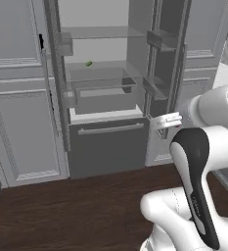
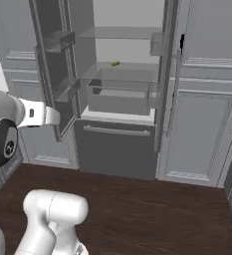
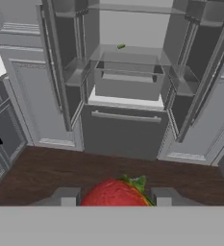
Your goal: Take the strawberry from the fridge and place it on top of the pancake, located on the dining counter.
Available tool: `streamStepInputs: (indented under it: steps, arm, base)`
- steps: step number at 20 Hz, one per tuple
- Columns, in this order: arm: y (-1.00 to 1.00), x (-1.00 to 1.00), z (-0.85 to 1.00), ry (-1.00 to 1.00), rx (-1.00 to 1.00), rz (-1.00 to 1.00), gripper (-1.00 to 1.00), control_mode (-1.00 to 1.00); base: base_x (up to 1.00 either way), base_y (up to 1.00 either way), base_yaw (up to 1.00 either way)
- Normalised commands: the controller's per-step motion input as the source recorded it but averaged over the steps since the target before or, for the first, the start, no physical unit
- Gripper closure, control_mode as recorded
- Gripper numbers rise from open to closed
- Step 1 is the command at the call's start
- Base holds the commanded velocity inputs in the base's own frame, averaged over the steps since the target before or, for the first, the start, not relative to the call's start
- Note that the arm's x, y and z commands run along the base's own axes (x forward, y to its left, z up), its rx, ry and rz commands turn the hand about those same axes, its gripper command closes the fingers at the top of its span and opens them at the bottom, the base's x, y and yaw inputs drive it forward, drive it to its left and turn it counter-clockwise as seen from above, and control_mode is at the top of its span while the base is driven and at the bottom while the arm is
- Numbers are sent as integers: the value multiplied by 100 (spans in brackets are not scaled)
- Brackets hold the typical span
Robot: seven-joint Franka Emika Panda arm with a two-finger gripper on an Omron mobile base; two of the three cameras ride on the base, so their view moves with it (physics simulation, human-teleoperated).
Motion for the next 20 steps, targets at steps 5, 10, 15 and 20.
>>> streamStepInputs:
  steps: [5,10,15,20]
  arm:
    - [0,0,0,0,0,0,100,100]
    - [0,0,0,0,0,0,100,100]
    - [0,0,0,0,0,0,100,100]
    - [0,0,0,0,0,0,100,100]
  base:
    - [-100,0,0]
    - [-100,0,0]
    - [-100,6,0]
    - [-100,29,4]
